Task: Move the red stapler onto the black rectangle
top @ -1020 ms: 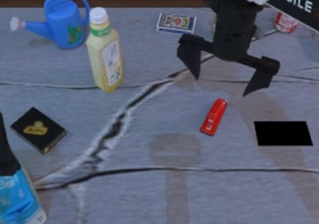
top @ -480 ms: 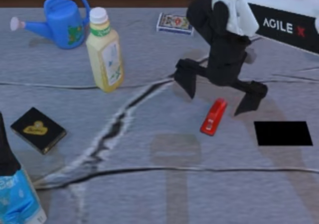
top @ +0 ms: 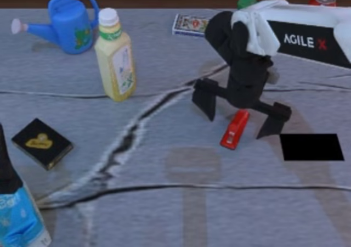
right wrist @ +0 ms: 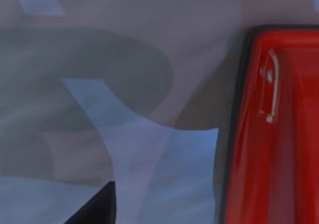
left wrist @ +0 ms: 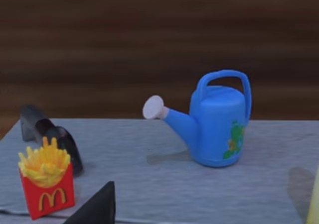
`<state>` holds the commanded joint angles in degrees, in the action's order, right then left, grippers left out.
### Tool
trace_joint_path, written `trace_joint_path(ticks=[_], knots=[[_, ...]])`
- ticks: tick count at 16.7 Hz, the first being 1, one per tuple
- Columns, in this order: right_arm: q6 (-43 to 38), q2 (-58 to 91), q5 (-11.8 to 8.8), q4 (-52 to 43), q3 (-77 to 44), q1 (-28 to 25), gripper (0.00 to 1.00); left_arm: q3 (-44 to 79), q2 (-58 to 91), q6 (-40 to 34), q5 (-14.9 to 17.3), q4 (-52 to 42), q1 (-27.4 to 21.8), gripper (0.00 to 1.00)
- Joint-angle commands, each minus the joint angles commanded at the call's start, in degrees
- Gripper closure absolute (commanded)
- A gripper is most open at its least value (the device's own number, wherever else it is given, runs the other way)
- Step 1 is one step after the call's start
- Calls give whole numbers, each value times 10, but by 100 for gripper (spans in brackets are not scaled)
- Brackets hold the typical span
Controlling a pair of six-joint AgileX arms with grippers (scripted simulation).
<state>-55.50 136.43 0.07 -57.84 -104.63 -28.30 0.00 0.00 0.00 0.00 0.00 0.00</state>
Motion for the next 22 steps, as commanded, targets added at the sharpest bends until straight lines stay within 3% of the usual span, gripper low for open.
trace_joint_path(ticks=[12, 22], knots=[[0, 0, 0, 0, 0, 0, 98, 0, 0, 0, 0, 0, 0, 0], [-1, -1, 0, -2, -2, 1, 100, 0, 0, 0, 0, 0, 0, 0]])
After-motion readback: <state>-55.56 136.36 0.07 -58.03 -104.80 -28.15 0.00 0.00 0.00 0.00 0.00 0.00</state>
